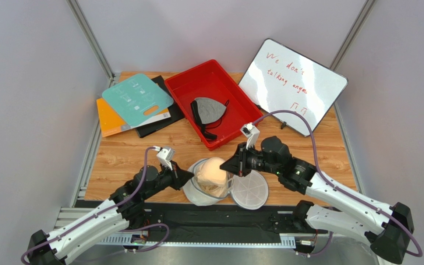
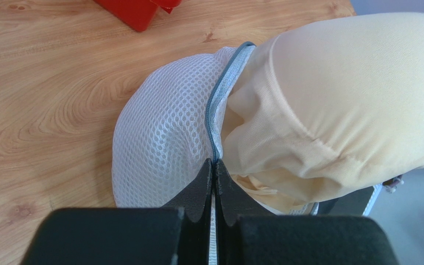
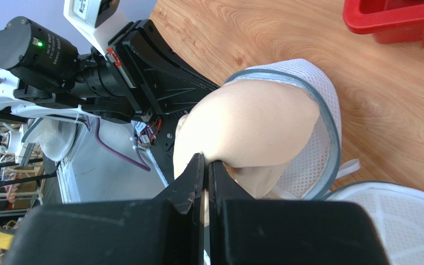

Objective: Unzip the laundry bag and remove the bra
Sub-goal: Pick up the bra from the laundry bag.

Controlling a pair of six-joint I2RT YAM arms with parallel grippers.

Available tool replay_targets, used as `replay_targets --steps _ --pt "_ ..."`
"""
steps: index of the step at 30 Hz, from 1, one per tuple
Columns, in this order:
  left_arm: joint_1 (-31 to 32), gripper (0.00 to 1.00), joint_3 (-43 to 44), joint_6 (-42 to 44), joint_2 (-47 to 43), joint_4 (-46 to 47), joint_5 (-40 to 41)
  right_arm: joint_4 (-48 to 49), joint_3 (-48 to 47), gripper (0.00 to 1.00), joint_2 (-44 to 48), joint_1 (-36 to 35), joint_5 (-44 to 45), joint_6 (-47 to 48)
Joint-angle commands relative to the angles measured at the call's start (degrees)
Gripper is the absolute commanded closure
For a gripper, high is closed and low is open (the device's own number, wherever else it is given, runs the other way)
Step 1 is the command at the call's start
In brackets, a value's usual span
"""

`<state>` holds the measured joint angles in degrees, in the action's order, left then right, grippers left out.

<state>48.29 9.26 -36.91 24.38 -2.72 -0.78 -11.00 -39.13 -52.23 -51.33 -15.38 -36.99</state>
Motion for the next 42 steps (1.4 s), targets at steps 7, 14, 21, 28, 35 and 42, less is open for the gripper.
replay_targets --steps 7,14,21,28,35,42 --pt "-0.13 1.0 1.29 0.17 -0.65 -1.41 0.6 -6.92 -5.16 1.0 7.75 2.02 3.77 3.42" --pt "-0.13 1.0 1.29 0.25 -0.56 -1.67 0.69 -10.79 -7.97 1.0 11.52 2.64 6.41 4.91" --pt "-0.13 1.0 1.38 0.34 -0.65 -2.02 0.51 -17.37 -12.36 1.0 13.99 3.96 10.71 8.77" --pt "-0.13 1.0 1.38 0.43 -0.48 -1.85 0.42 -21.86 -17.9 1.0 12.42 7.99 13.09 13.26" --pt "-0.22 1.0 1.64 0.69 -0.56 -1.85 0.51 -22.13 -27.12 1.0 7.5 13.09 10.37 17.39" --pt "-0.13 1.0 1.64 0.96 -0.39 -1.76 0.6 -21.52 -39.52 1.0 -0.94 15.73 8.26 22.58"
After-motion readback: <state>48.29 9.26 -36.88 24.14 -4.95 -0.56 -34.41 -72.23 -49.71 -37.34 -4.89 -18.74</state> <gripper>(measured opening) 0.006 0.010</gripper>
